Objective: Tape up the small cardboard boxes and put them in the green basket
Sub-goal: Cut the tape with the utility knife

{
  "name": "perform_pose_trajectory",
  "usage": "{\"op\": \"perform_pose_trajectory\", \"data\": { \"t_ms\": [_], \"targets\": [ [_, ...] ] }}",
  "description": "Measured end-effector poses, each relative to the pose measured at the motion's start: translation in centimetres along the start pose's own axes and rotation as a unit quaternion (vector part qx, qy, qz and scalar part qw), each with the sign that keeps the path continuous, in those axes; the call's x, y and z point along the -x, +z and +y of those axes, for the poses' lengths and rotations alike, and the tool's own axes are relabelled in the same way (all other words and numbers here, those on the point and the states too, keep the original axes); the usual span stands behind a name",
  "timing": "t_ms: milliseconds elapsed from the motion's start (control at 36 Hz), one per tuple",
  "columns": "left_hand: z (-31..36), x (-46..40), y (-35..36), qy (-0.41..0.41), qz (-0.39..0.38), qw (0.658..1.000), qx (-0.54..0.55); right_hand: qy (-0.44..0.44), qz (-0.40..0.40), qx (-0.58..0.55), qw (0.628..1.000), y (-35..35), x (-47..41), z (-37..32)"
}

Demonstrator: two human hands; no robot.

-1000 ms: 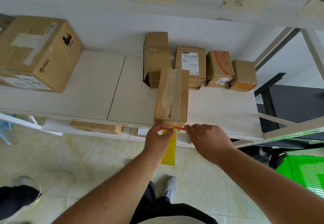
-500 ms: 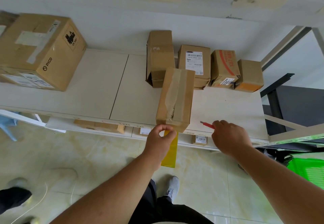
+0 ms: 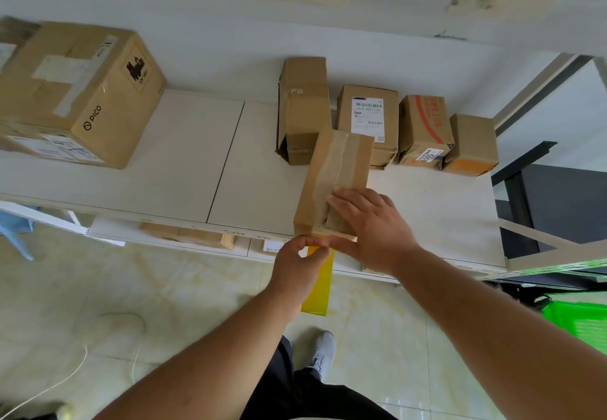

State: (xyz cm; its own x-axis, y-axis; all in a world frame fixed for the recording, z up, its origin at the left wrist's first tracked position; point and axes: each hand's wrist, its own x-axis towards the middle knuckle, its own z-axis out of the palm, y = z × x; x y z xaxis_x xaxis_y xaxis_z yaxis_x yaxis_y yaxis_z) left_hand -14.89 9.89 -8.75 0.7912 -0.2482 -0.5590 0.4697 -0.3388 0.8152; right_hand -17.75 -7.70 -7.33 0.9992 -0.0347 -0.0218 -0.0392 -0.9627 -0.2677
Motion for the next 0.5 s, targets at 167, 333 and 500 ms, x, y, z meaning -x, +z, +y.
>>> {"op": "perform_pose_trajectory", "data": {
  "t_ms": [167, 333, 500],
  "targets": [
    [0.1, -0.1, -0.1, 0.008, 0.000, 1.000, -0.012, 0.011, 0.018, 0.051, 0.998, 0.7, -0.9, -0.6],
    [-0.1, -0.3, -0.8, 0.004, -0.010, 0.998, -0.068, 0.008, 0.056, 0.065, 0.996, 1.4, -1.0, -1.0],
    [-1.9, 0.2, -2.4, -0.032, 0.008, 0.997, -0.068, 0.062, 0.079, 0.094, 0.990, 1.8, -1.1, -3.0]
  ]
}}
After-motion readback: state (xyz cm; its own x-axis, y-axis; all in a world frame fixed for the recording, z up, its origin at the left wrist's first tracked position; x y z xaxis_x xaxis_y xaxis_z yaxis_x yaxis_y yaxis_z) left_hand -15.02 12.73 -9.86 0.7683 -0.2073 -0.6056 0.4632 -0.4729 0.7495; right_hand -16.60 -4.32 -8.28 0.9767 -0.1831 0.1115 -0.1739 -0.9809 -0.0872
